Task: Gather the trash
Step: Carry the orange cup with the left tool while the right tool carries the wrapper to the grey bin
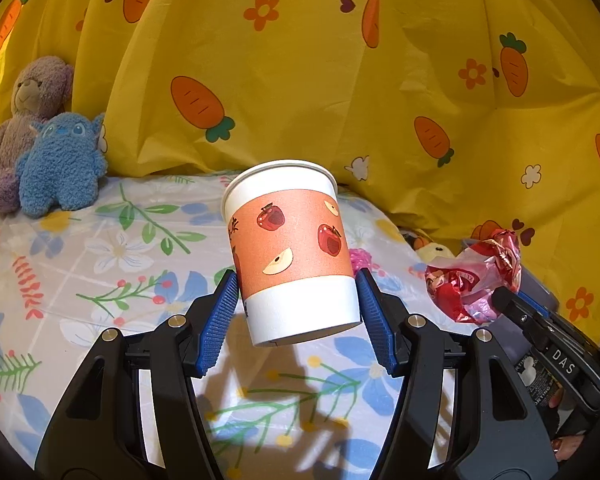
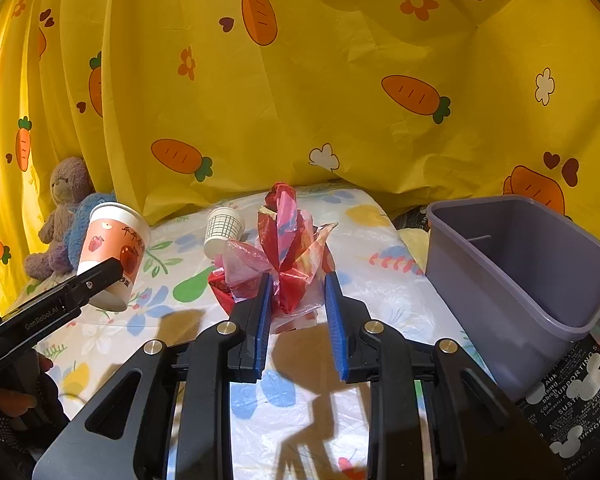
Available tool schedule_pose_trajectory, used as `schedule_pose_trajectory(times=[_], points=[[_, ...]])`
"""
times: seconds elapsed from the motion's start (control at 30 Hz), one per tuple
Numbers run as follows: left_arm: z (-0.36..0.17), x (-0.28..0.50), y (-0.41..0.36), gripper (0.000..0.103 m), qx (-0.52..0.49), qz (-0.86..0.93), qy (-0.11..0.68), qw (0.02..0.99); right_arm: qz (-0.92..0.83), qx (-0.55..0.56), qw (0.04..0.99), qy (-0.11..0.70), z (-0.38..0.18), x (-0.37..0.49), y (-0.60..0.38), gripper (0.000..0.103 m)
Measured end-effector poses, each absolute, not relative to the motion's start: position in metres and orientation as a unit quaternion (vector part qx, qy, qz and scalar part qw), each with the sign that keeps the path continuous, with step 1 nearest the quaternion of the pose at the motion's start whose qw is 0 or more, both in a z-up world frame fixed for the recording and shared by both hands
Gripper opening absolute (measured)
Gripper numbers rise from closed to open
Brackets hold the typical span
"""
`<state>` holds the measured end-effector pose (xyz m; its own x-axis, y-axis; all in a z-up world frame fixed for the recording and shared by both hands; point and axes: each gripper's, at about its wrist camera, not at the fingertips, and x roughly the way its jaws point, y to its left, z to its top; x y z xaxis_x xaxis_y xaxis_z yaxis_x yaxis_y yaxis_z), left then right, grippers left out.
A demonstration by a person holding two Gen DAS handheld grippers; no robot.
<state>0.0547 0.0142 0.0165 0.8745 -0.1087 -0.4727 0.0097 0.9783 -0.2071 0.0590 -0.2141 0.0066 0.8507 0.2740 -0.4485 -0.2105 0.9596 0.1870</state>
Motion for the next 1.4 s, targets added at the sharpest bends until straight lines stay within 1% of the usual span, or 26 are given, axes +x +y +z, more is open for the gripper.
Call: schedule_pose_trajectory(times=[0.43, 0.73, 1.13, 1.4], points=[[0.024, 0.051, -0.027, 0.059, -0.081, -0.071, 0.240, 0.965, 0.088, 0.069, 0.967, 0.227, 0.017, 0.043, -0.247, 0.027], [0.035, 0.058, -0.070, 0.059, -0.061, -0.115, 0.235, 0.963, 0.059, 0.077, 0.972, 0.214, 0.023, 0.040, -0.278, 0.027], [0.057, 0.085, -0.152, 0.059, -0.044, -0.211, 0.230, 0.949, -0.013, 0.100, 0.976, 0.192, 0.038, 0.048, -0.341, 0.027], [0.050, 0.116, -0.199, 0.059, -0.043, -0.258, 0.257, 0.930, -0.062, 0.105, 0.972, 0.201, 0.034, 0.059, -0.373, 0.027]])
